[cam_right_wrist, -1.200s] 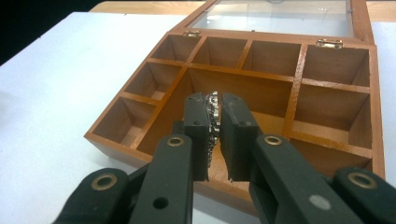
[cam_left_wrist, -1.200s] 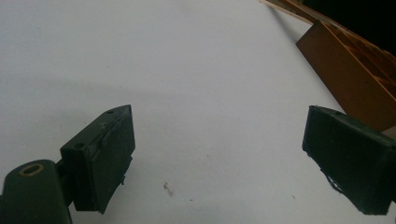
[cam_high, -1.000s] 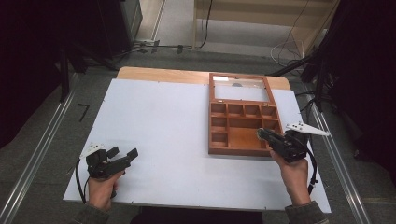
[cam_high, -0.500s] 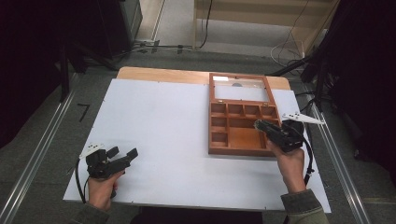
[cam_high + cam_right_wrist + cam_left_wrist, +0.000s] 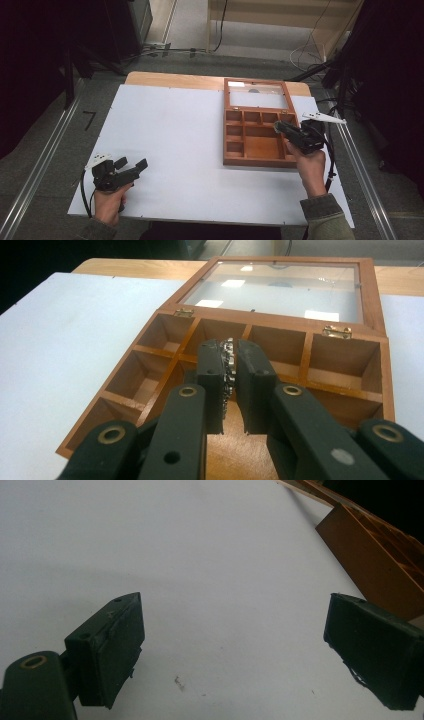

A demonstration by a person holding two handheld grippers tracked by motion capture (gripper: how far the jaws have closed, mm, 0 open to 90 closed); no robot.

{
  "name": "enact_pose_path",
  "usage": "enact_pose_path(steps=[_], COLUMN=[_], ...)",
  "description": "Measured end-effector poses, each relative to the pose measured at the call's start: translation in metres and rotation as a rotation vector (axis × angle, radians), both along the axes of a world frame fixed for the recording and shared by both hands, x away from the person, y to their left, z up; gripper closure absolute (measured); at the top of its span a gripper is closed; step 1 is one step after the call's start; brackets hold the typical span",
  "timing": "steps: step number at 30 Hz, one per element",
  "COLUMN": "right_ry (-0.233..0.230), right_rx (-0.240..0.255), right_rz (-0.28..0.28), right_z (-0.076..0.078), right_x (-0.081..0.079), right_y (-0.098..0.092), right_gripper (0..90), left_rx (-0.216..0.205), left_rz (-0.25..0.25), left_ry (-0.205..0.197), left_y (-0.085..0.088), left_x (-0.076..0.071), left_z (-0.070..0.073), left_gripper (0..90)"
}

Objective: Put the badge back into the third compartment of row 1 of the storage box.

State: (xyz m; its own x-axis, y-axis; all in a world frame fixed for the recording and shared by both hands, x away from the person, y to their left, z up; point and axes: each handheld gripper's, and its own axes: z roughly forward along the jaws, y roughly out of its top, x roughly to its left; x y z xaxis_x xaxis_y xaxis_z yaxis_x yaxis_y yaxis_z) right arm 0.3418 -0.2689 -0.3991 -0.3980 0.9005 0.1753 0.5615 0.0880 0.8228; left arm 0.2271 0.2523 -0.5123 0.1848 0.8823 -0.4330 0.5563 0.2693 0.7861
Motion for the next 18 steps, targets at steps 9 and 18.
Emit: enact_pose_path(steps=[9,18], right_ry=[0.011,0.018], right_rx=[0.002,0.005], right_rz=[-0.015,-0.037], right_z=[-0.001,-0.001], right_x=[0.014,0.026], right_y=[0.001,0.002], right_gripper=[79.0,79.0], left_rx=[0.000,-0.002], left_rz=[-0.002,-0.004], left_ry=[-0.001,-0.001], left_y=[0.000,0.000], left_x=[0.000,0.000], left_z=[0.000,0.000], left_gripper=[9.5,9.5])
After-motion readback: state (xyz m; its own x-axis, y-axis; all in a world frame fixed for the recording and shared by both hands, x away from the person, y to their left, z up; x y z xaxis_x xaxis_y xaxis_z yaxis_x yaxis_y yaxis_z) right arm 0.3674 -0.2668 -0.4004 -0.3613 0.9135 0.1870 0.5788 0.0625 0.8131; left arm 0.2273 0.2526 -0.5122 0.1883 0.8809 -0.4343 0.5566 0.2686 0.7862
